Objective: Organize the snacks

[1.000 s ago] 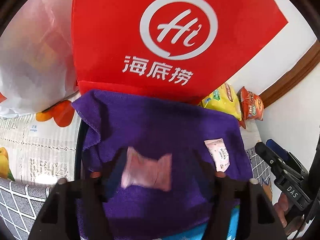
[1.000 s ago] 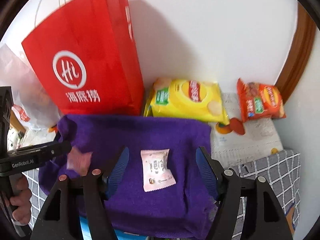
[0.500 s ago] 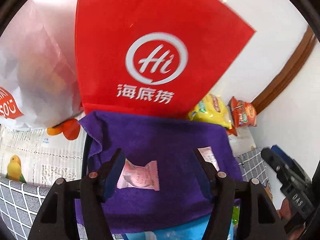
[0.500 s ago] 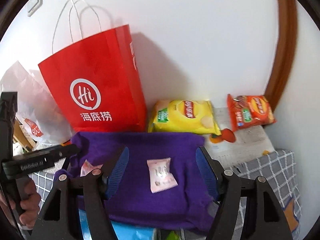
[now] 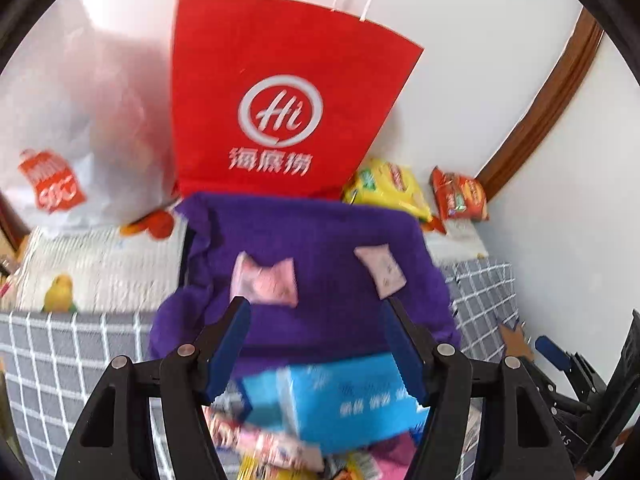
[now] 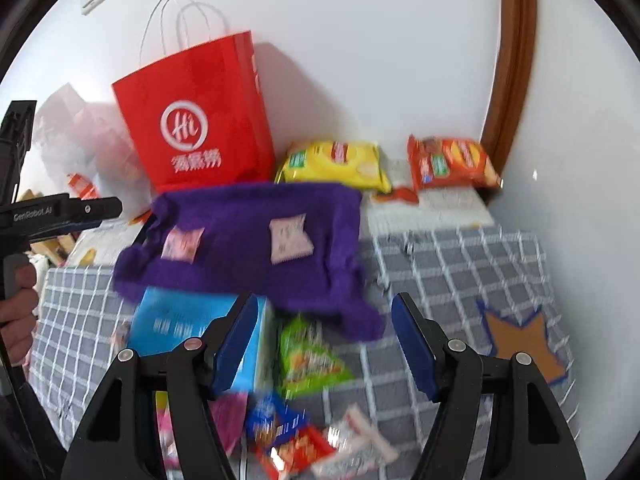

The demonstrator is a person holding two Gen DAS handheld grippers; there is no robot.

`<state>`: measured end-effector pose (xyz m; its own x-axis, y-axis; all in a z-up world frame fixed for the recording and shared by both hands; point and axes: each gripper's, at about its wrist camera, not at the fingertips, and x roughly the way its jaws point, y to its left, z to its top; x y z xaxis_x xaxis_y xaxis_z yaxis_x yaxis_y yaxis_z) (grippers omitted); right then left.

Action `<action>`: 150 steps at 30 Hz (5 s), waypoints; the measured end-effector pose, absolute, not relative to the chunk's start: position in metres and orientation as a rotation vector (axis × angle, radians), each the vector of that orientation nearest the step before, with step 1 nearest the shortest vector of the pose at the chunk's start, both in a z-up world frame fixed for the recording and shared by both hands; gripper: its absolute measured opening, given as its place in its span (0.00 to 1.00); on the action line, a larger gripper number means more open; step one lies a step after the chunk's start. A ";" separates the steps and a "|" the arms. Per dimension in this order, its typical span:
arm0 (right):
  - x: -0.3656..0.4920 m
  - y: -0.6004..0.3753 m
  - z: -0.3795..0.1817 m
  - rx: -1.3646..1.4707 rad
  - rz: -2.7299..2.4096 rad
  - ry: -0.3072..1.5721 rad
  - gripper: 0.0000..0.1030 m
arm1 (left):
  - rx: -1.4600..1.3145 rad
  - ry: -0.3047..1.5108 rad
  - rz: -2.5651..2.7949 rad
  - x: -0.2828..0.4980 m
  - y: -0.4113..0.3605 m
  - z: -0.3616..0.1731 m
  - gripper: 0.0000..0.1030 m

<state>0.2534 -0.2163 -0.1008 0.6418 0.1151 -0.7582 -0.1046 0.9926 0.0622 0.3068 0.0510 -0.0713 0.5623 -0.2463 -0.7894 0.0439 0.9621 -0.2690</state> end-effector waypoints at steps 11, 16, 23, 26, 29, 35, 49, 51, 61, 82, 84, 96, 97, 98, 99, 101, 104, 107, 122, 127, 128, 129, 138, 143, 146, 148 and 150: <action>0.183 -0.243 -0.168 0.009 0.063 1.007 0.53 | -0.224 0.981 -0.136 0.227 0.062 -0.077 0.63; 0.161 -0.254 -0.191 0.050 0.036 1.047 0.48 | -0.236 0.995 -0.128 0.197 0.065 -0.083 0.63; 0.162 -0.254 -0.210 0.154 0.070 1.022 0.47 | -0.213 1.011 -0.110 0.167 0.063 -0.086 0.63; 0.168 -0.254 -0.219 0.183 0.066 1.024 0.35 | -0.200 1.008 -0.103 0.154 0.063 -0.085 0.63; 0.167 -0.255 -0.220 0.221 0.099 1.004 0.19 | -0.188 1.001 -0.096 0.143 0.064 -0.086 0.63; 0.150 -0.261 -0.196 0.119 0.108 0.979 0.06 | -0.187 0.998 -0.095 0.128 0.063 -0.087 0.63; 0.138 -0.294 -0.201 0.073 0.061 1.040 0.34 | -0.215 1.011 -0.133 0.115 0.057 -0.093 0.63; 0.132 -0.296 -0.198 0.124 0.083 1.012 0.47 | -0.207 1.010 -0.132 0.113 0.057 -0.093 0.63; 0.135 -0.279 -0.197 0.205 0.084 1.011 0.62 | -0.213 1.023 -0.133 0.115 0.061 -0.098 0.63; 0.160 -0.247 -0.219 0.067 0.019 1.020 0.63 | -0.260 1.055 -0.124 0.127 0.086 -0.114 0.63; 0.162 -0.247 -0.221 0.045 0.016 1.013 0.56 | -0.261 1.058 -0.121 0.128 0.087 -0.116 0.63; 0.150 -0.274 -0.203 0.092 0.017 0.964 0.52 | -0.272 1.063 -0.128 0.145 0.088 -0.130 0.63; 0.149 -0.275 -0.202 0.093 0.015 0.961 0.52 | -0.272 1.061 -0.132 0.147 0.087 -0.131 0.63; 0.148 -0.276 -0.200 0.094 0.013 0.957 0.52 | -0.269 1.057 -0.136 0.149 0.086 -0.131 0.63; 0.147 -0.278 -0.198 0.094 0.011 0.951 0.52 | -0.263 1.050 -0.140 0.152 0.084 -0.131 0.63; 0.145 -0.279 -0.196 0.098 0.009 0.940 0.52 | -0.234 1.034 -0.126 0.159 0.083 -0.131 0.63; 0.143 -0.283 -0.192 0.103 0.010 0.930 0.52 | -0.174 1.032 -0.069 0.172 0.084 -0.135 0.63; 0.144 -0.285 -0.190 0.102 0.014 0.922 0.52 | -0.133 1.043 -0.014 0.185 0.090 -0.144 0.63; 0.168 -0.288 -0.192 0.070 -0.008 0.912 0.52 | 0.057 1.020 -0.106 0.232 0.068 -0.185 0.63; 0.172 -0.288 -0.194 0.098 0.008 0.922 0.52 | 0.043 1.010 -0.125 0.237 0.069 -0.187 0.38; 0.172 -0.287 -0.194 0.099 0.007 0.921 0.52 | 0.032 1.018 -0.132 0.237 0.070 -0.186 0.27; 0.172 -0.286 -0.194 0.098 0.006 0.921 0.52 | 0.026 1.015 -0.134 0.235 0.072 -0.184 0.22; 0.159 -0.268 -0.180 0.103 0.045 0.898 0.52 | -0.102 0.994 -0.219 0.192 0.090 -0.153 0.08; 0.144 -0.257 -0.167 0.096 0.078 0.871 0.52 | -0.112 0.982 -0.211 0.157 0.100 -0.142 0.08; 0.135 -0.254 -0.162 0.093 0.088 0.868 0.52 | -0.080 0.991 -0.179 0.154 0.100 -0.141 0.12; 0.131 -0.254 -0.159 0.097 0.088 0.865 0.52 | -0.080 0.995 -0.190 0.155 0.097 -0.141 0.26; 0.126 -0.257 -0.158 0.106 0.089 0.861 0.52 | -0.093 0.986 -0.202 0.156 0.093 -0.141 0.49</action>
<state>0.1263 -0.2566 -0.1580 0.6482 0.1212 -0.7518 -0.0352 0.9910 0.1295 0.1565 0.0932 -0.1412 0.5351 -0.2112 -0.8180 0.1269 0.9774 -0.1693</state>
